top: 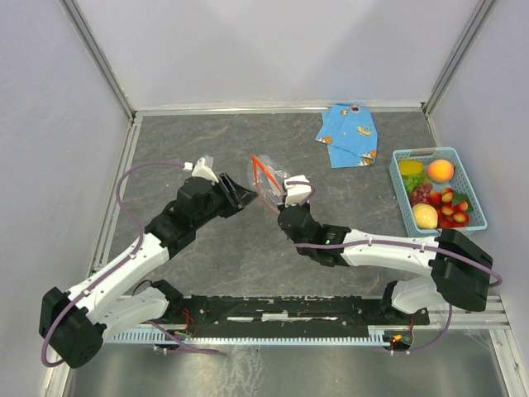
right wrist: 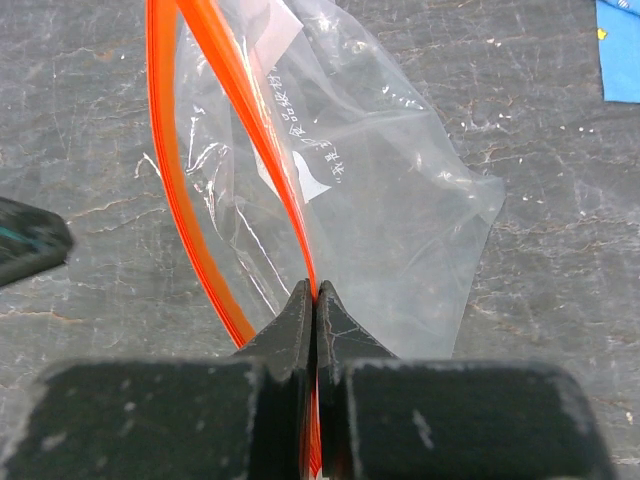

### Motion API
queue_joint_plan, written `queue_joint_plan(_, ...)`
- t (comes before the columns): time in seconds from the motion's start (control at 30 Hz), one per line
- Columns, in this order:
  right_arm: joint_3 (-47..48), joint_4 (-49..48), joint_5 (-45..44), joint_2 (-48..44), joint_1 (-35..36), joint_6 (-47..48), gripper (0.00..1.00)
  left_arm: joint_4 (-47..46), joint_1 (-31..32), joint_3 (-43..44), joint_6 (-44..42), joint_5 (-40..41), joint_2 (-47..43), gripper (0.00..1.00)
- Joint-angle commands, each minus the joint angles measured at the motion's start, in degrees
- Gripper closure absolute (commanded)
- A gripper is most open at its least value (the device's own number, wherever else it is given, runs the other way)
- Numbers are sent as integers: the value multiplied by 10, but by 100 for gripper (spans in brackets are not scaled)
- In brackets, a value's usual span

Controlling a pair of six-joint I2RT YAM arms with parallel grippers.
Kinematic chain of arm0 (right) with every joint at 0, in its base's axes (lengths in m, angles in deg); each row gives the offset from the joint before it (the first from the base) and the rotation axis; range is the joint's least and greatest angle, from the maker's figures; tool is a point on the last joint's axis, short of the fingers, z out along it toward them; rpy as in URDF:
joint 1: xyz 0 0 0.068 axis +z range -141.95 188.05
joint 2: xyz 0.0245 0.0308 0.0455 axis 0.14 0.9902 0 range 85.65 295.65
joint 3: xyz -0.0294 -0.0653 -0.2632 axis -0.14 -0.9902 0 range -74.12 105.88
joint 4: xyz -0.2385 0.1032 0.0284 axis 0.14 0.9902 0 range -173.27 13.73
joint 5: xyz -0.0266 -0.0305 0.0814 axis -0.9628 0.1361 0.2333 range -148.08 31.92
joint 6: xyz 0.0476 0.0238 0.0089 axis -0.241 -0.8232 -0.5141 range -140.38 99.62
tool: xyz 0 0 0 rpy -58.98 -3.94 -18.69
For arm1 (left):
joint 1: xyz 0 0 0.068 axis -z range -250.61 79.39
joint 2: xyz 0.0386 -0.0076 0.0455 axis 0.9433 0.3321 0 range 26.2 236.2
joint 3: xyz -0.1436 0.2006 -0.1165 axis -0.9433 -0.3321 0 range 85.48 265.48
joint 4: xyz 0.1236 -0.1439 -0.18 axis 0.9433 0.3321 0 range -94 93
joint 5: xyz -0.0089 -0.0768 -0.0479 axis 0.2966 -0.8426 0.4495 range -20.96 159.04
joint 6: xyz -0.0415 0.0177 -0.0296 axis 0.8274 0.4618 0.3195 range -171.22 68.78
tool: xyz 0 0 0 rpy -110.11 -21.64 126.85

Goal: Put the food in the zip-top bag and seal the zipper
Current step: Open the zipper of the food storage bag.

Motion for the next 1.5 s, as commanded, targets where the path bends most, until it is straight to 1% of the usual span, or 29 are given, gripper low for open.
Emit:
queue_joint_plan(0.0, -13, -43, 0, -26, 2, -58, 98, -65, 3, -10, 29, -13, 29, 47)
queue_joint_plan(0.2, -17, -52, 6, -25, 2, -64, 98, -112, 8, -6, 42, -41, 75, 47)
queue_joint_plan(0.37, -26, -78, 17, -23, 1, -63, 98, -136, 14, -7, 44, -25, 106, 48)
queue_joint_plan(0.53, -26, -85, 28, -20, 1, -64, 98, -161, 16, -5, 43, -10, 130, 51)
queue_joint_plan(0.83, -27, -86, 34, -26, 2, -62, 97, -176, 29, -3, 35, 2, 153, 66)
queue_joint_plan(0.9, -27, -84, 35, -28, 1, -61, 96, -175, 32, -2, 24, 3, 149, 72)
queue_joint_plan(0.93, -27, -82, 35, -29, 1, -61, 95, -170, 33, 1, 17, 4, 146, 78)
queue_joint_plan(1.03, -22, -72, 26, -36, 1, -46, 90, -129, 34, 19, -16, 18, 131, 94)
queue_joint_plan(1.07, -20, -67, 18, -40, 1, -39, 88, -110, 35, 26, -27, 26, 124, 97)
queue_joint_plan(1.17, -2, -45, 13, -51, -2, -8, 79, -47, 35, 58, -69, 42, 105, 97)
queue_joint_plan(1.23, 18, -14, 15, -57, -6, 4, 72, -7, 35, 84, -104, 42, 97, 97)
queue_joint_plan(1.33, 50, 19, 33, -59, -14, 17, 63, 74, 36, 138, -157, 42, 95, 97)
queue_joint_plan(1.47, 86, 44, 62, -57, -29, 17, 55, 180, 36, 208, -224, 43, 103, 97)
